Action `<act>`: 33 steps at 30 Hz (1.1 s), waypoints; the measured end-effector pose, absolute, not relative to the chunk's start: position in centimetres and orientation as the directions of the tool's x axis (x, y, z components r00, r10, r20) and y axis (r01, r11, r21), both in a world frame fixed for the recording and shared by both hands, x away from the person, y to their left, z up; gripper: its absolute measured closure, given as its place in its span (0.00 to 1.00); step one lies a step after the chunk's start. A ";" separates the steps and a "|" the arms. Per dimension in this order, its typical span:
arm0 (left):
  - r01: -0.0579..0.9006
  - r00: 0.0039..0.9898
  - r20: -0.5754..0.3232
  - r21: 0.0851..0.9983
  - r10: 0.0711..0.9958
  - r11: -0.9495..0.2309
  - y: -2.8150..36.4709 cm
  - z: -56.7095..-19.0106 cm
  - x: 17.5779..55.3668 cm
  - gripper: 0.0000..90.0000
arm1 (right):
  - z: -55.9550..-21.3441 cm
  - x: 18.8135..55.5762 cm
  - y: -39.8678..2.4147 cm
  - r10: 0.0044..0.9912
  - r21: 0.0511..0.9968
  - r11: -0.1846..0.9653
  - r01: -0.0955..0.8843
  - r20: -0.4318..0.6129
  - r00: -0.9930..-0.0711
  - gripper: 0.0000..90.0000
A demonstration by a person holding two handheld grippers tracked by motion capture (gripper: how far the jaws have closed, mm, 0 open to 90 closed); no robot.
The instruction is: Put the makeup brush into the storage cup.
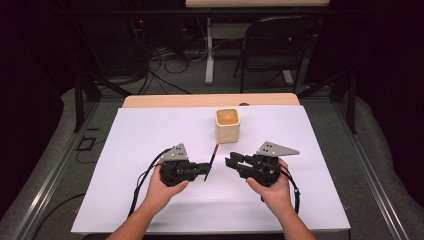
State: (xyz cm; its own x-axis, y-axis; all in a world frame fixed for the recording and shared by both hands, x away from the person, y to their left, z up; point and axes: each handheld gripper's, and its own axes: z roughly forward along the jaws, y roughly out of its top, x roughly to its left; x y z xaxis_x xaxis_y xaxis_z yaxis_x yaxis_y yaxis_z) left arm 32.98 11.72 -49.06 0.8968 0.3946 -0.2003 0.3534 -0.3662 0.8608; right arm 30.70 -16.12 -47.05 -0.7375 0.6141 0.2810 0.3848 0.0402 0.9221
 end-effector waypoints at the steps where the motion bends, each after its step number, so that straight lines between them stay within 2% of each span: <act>1: 0.347 0.898 -0.197 0.866 0.392 -0.361 11.7 -49.2 32.9 0.94 | -47.0 30.8 -16.1 0.607 0.918 0.031 0.396 0.298 -0.736 0.77; 33: 0.373 0.888 -0.248 0.880 0.387 -0.293 10.2 -51.2 31.7 0.94 | -46.9 30.6 -15.7 0.574 0.909 -0.029 0.417 0.356 -0.737 0.80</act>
